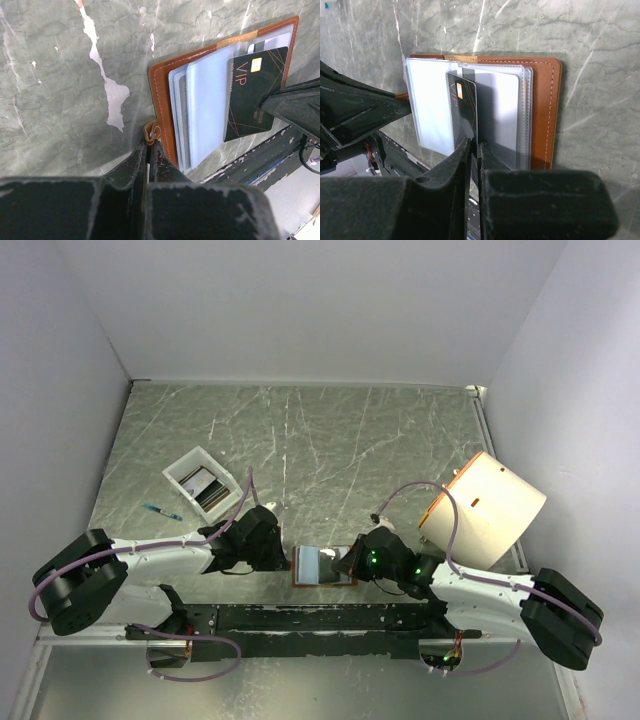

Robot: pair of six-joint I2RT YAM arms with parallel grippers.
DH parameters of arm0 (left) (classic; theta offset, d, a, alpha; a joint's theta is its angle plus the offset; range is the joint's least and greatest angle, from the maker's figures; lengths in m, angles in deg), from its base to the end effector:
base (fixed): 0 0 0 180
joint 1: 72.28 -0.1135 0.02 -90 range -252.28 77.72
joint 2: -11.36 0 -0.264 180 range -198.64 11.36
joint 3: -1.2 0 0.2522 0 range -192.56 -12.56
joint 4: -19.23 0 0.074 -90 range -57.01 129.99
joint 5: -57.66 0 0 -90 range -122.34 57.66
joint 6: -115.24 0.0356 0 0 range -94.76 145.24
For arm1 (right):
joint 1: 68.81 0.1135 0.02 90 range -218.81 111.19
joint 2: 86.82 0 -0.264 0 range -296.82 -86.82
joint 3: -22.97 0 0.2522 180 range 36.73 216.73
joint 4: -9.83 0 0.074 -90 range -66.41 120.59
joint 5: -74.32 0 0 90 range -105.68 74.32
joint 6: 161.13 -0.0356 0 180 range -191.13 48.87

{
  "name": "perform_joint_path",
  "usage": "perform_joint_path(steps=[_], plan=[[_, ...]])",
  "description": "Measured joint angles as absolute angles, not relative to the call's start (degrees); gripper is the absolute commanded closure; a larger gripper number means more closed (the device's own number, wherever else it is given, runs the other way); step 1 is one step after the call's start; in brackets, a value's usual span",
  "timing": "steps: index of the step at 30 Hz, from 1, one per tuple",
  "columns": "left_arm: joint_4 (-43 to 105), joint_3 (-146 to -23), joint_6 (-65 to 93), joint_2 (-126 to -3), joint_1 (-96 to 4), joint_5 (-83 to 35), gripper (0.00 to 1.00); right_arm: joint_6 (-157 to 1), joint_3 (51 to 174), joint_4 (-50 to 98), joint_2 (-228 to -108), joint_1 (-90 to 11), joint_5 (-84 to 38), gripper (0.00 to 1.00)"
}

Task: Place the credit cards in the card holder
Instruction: Insert the credit card into the card holder.

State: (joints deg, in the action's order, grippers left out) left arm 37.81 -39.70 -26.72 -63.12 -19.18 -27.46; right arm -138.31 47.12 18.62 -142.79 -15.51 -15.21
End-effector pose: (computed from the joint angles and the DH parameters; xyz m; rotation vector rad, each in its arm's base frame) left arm 0.1336 -0.1830 0.1419 0.0661 2.6921 -0.8023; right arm 0.1017 0.1359 0.1280 0.3099 2.5062 1.0030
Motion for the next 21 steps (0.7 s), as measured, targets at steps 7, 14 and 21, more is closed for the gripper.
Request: perform_joint_path(steps=[7,14,21], plan=[[37.8,-39.7,-26.7,-63.1,-19.2,-27.8,0.93,-138.3,47.3,17.4,-143.8,-15.6,-15.5,0.97],[37.8,-39.7,-26.7,-63.1,-19.2,-27.9,0.93,-138.5,47.2,16.8,-143.8,-15.7,-15.6,1.0],[37.8,-39.6,-26.7,-63.1,-19.2,-27.9,0.93,-139.3,46.6,15.6,-143.0,-16.1,-16.2,1.0]])
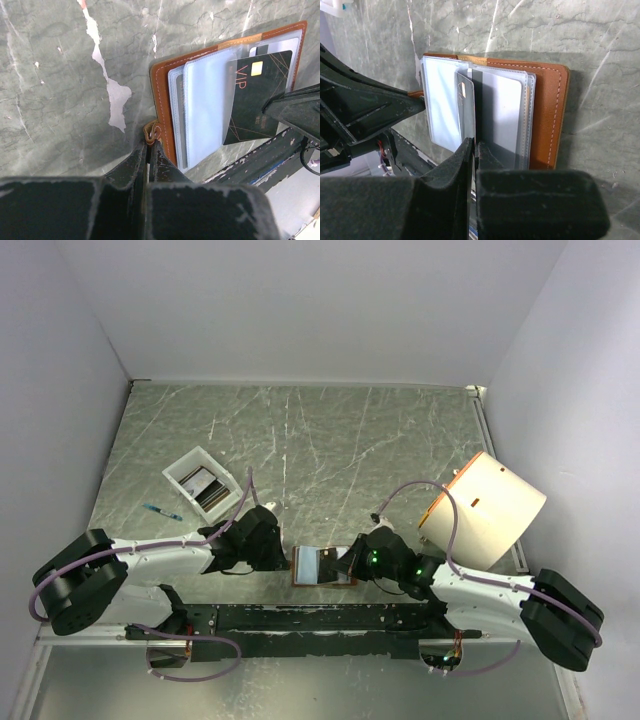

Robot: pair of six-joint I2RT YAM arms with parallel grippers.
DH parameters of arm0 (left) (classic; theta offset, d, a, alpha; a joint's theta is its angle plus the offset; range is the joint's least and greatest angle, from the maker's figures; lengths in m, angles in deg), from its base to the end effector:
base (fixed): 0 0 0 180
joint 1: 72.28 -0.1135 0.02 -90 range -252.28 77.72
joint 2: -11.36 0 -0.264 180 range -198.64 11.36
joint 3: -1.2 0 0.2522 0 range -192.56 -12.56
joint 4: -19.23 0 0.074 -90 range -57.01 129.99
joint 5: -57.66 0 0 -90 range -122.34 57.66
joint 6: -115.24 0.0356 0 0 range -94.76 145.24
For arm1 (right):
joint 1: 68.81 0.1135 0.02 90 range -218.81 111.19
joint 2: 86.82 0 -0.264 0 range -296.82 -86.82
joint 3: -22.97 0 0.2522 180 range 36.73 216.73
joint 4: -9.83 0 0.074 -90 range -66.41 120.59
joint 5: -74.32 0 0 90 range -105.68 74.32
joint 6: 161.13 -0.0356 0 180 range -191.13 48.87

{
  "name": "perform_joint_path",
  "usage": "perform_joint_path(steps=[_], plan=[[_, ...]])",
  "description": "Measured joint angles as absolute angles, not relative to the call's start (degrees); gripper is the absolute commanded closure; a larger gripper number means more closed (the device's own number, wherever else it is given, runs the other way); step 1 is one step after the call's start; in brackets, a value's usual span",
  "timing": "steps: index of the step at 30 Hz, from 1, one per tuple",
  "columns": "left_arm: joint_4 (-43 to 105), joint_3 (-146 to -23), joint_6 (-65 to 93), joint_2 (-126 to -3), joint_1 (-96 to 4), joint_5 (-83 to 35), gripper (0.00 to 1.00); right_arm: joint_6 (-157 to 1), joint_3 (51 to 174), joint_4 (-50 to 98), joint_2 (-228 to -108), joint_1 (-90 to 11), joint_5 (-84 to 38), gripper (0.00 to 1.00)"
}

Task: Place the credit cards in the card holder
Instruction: Insert the credit card into the card holder.

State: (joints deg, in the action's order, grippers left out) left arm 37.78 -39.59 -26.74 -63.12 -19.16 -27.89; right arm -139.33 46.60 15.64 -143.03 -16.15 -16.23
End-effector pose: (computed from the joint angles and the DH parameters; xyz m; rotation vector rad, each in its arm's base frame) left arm 0.1336 -0.1826 0.1414 0.0625 2.6897 -0.7939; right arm 0.1038 0.1366 0.1290 0.3325 2.4796 1.0580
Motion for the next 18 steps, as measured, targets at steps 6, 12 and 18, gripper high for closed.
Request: perform_joint_path(steps=[6,12,18], plan=[[37.5,-39.3,-27.1,-63.1,-19.0,-28.1,0.93,-139.9,46.1,15.0,-142.5,-16.3,-16.5,1.0],[37.2,-39.1,-27.5,-63.0,-18.8,-28.3,0.93,-140.4,45.5,14.1,-142.4,-16.4,-16.6,1.0],[37.0,-39.0,-27.8,-62.9,-18.7,-28.5,0.93,-140.8,45.0,13.4,-142.4,-16.4,-16.5,1.0]])
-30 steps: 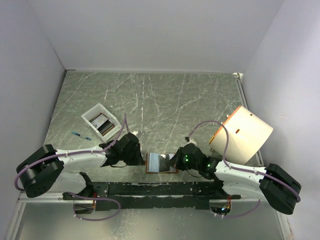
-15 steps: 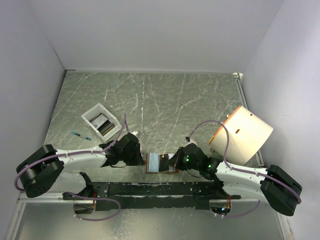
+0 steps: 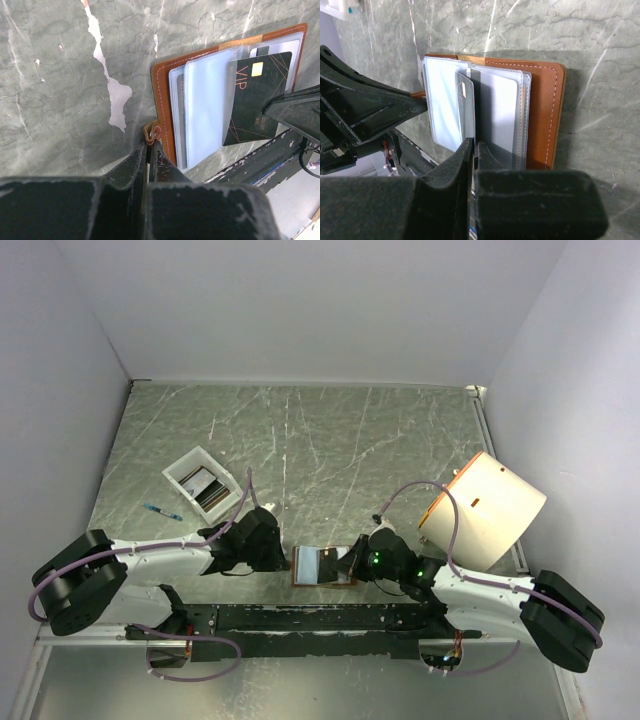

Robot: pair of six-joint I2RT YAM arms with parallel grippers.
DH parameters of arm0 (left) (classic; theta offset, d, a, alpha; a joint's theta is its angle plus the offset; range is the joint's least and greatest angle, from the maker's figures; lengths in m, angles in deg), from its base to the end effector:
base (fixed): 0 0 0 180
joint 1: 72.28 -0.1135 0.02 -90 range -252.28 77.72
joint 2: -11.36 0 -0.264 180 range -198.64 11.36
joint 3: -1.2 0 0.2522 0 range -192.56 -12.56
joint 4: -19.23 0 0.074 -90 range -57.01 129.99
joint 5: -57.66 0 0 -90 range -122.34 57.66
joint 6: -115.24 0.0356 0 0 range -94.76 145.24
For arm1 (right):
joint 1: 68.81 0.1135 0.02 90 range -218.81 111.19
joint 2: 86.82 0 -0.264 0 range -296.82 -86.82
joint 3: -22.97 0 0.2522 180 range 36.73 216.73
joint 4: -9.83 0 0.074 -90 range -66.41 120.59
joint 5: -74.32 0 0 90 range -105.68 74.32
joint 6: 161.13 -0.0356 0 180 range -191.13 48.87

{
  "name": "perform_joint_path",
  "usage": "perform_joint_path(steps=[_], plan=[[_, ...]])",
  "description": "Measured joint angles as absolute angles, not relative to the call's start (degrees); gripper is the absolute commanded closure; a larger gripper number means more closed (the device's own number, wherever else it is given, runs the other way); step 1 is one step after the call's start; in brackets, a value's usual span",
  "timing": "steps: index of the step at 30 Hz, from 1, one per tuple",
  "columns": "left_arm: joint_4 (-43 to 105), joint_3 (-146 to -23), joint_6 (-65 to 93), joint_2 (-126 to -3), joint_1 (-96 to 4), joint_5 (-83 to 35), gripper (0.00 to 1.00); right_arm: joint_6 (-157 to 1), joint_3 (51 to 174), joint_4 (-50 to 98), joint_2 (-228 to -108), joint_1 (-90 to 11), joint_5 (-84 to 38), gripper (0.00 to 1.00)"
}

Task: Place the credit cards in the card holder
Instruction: Insert the credit card into the card holder.

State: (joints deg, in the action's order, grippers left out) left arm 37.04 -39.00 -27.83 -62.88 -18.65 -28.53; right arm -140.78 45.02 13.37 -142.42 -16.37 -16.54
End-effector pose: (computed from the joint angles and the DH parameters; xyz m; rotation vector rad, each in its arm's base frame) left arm 0.1315 -0.1825 0.1403 0.0440 2.6840 -0.7979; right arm 0.1023 0.1339 0.1259 0.3633 2.4629 1.0930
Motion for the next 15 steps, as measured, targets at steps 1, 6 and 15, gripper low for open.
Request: perform_joint_path(steps=[1,6,15], plan=[[37.1,-39.0,-27.9,-62.9,-18.6,-28.6,0.93,-140.8,44.9,13.3,-142.4,-16.4,-16.5,1.0],[37.0,-39.0,-28.2,-62.9,-18.5,-28.7,0.93,-141.1,44.2,13.1,-141.0,-16.4,-16.3,1.0],[37.0,-39.0,-28.4,-62.9,-18.0,-28.7,0.93,-141.4,43.5,13.1,-139.6,-16.4,-15.8,1.0]])
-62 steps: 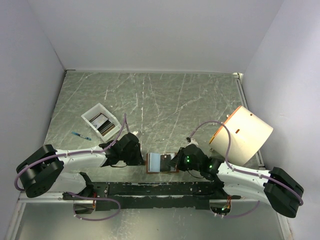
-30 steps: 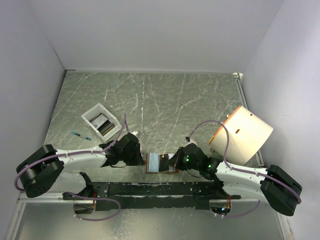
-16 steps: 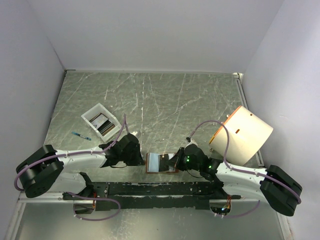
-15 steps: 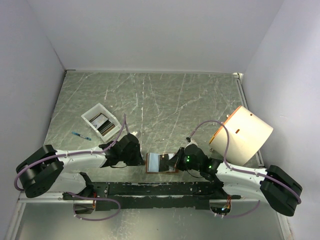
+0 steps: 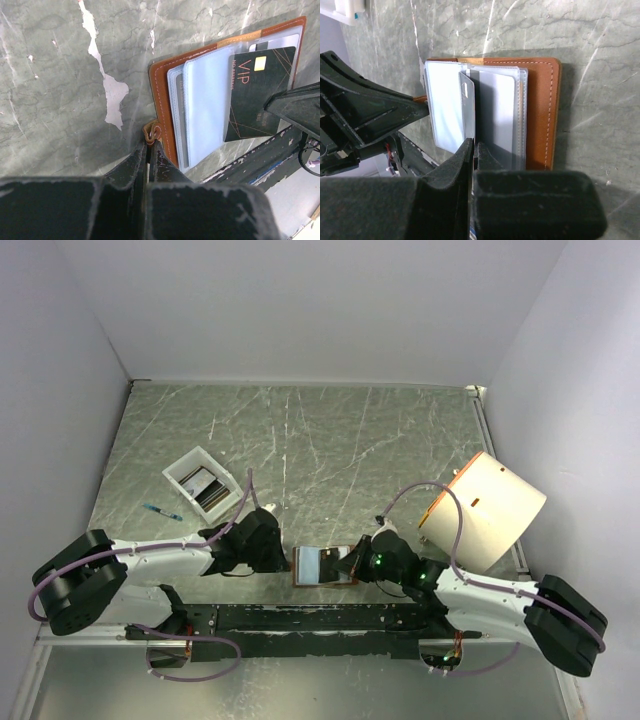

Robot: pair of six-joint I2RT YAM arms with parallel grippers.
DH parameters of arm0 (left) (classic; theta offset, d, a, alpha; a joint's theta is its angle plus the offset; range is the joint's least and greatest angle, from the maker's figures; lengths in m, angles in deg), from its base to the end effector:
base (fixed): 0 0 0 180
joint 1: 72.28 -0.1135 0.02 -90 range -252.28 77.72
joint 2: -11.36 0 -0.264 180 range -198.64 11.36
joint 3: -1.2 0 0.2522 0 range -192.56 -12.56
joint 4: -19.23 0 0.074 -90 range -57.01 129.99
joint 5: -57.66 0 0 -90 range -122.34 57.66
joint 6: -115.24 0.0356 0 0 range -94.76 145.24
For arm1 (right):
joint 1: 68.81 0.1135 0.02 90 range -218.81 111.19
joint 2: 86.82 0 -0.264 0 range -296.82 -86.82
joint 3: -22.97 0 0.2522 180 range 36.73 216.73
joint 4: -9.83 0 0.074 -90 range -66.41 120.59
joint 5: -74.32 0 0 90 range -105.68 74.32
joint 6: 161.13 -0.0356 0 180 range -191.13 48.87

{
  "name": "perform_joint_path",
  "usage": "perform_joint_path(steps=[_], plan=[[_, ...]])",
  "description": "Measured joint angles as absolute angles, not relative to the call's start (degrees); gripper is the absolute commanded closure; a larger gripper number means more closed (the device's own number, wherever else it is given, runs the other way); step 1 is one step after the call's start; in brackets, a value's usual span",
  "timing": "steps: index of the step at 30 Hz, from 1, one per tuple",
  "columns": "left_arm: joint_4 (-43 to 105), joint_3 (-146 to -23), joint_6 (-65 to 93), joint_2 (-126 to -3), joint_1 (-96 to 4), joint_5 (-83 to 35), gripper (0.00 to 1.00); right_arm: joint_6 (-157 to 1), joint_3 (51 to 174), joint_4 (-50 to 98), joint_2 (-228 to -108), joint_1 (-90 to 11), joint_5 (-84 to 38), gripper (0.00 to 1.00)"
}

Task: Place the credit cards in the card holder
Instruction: Insert the credit card into the card holder.

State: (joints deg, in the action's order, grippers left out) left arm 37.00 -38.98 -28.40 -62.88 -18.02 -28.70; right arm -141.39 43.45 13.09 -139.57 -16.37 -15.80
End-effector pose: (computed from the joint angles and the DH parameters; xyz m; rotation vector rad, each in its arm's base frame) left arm 0.1295 -0.1839 0.1402 0.0441 2.6864 -0.8018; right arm 0.0991 0.1290 0.1253 0.3798 2.4314 1.1128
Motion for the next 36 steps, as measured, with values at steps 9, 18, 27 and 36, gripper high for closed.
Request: perform_joint_path(steps=[9,18,27,36], plan=[[37.0,-39.0,-29.1,-62.9,-17.5,-28.9,0.93,-141.4,43.5,9.9,-143.2,-16.7,-16.1,0.97],[37.0,-39.0,-29.7,-62.9,-16.6,-28.7,0.93,-140.3,44.6,13.9,-142.4,-16.6,-16.3,0.8],[36.5,-39.0,-29.7,-63.3,-16.4,-28.5,0.93,-136.5,51.5,24.8,-144.5,-16.6,-15.5,0.73],[36.4,-39.0,-29.7,-63.3,-16.4,-28.5,0.93,-132.8,55.9,32.0,-145.1,-16.6,-13.8,0.58]])
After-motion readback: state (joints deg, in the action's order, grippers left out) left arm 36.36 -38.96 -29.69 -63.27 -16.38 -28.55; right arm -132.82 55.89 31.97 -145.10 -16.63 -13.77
